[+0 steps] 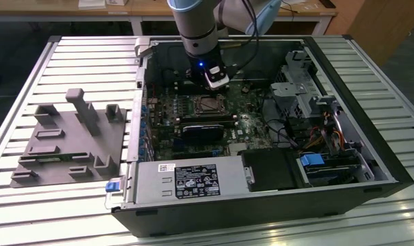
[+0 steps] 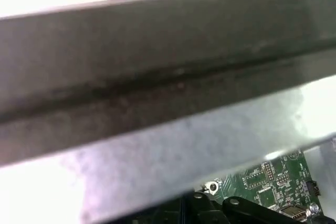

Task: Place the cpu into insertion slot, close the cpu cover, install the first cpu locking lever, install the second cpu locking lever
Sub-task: 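Install the first cpu locking lever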

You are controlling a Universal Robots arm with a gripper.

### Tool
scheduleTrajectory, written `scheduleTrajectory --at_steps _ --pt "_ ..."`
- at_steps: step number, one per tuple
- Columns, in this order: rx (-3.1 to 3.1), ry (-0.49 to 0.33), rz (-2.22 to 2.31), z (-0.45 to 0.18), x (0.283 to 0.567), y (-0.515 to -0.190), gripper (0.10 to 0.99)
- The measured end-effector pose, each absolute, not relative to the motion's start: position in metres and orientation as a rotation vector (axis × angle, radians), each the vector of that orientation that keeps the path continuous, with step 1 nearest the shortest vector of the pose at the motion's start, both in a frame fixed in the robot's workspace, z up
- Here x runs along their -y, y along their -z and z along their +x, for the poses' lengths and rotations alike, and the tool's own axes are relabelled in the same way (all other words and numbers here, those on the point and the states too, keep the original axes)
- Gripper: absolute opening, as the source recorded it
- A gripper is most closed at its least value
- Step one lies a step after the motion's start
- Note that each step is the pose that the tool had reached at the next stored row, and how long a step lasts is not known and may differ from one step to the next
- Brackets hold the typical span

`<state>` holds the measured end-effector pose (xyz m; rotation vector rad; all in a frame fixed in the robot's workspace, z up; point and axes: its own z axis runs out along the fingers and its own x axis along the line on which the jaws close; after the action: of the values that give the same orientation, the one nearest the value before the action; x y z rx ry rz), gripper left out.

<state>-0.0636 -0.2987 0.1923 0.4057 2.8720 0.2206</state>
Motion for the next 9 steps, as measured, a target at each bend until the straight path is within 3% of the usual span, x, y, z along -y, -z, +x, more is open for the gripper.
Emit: scheduleTrajectory --at_steps 9 --pt "-2.872 -0.221 0.406 -0.064 0.299 -0.208 0.106"
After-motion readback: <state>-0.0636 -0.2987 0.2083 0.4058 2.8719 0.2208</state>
